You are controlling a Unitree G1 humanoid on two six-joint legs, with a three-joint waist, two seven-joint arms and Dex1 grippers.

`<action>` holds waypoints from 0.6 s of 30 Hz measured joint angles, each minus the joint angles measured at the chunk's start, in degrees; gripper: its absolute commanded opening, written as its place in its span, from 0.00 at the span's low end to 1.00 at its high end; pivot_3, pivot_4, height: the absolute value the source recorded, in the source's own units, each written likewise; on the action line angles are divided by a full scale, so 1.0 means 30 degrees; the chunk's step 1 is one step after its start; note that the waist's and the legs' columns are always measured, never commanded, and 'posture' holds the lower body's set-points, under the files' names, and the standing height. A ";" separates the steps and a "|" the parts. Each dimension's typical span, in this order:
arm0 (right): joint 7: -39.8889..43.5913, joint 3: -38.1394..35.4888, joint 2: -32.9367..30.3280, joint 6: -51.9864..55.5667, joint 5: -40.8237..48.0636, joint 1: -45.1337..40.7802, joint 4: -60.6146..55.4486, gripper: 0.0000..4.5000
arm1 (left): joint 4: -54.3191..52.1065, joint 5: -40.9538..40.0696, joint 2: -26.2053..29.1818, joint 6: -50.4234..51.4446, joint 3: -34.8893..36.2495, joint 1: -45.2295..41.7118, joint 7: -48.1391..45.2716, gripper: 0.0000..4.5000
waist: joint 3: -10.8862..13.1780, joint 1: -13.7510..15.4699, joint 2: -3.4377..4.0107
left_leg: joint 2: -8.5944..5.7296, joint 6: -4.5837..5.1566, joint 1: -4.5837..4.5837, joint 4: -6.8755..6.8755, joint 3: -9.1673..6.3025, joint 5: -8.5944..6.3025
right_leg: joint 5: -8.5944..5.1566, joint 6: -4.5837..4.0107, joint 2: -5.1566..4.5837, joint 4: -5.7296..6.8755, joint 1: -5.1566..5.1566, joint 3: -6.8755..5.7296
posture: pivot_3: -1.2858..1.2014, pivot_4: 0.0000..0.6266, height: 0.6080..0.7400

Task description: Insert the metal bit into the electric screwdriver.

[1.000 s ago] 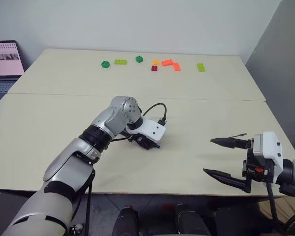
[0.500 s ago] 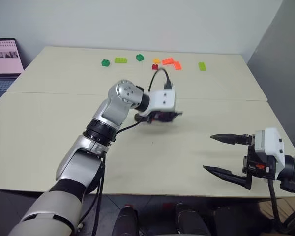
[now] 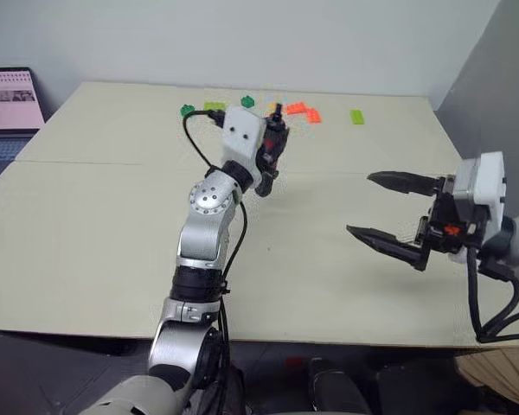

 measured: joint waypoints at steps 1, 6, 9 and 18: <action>-0.0037 0.0108 0.0020 0.0068 -0.0002 -0.0153 0.0059 1.00 | -0.0008 -0.0024 0.0000 -0.0068 -0.0005 0.0306 0.0195 0.37 | 0.0000 0.0005 0.0000 | -0.0001 0.0000 -0.0002 -0.0001 0.0000 0.0000 | 0.0000 -0.0001 0.0000 -0.0003 0.0000 -0.0002 | 0.52 0.24 1.00; -0.0119 0.0639 0.0625 0.0069 0.0016 -0.0850 0.0401 1.00 | -0.0008 -0.0439 0.0331 -0.0210 -0.0294 0.2364 0.0388 0.37 | 0.0001 0.0012 -0.0001 | 0.0000 0.0000 -0.0010 -0.0001 -0.0001 0.0000 | 0.0002 -0.0003 0.0001 -0.0004 -0.0006 -0.0005 | 0.52 0.24 1.00; 0.0097 0.0639 0.0692 0.0047 0.0170 -0.0876 0.0452 1.00 | -0.0014 -0.0705 0.0659 -0.0260 -0.0438 0.2415 0.0252 0.37 | 0.0000 0.0046 -0.0001 | -0.0001 0.0000 -0.0009 0.0003 -0.0001 0.0000 | 0.0002 -0.0002 0.0000 -0.0006 -0.0001 -0.0008 | 0.52 0.24 1.00; 0.0973 0.0520 0.0545 -0.0192 0.0061 -0.0101 0.0332 1.00 | -0.0107 -0.1357 0.1236 -0.1431 -0.0661 0.3130 0.0089 0.37 | -0.0003 0.0017 0.0003 | 0.0001 0.0000 0.0015 -0.0006 0.0002 -0.0001 | 0.0000 -0.0001 0.0001 -0.0005 0.0014 -0.0003 | 0.52 0.24 1.00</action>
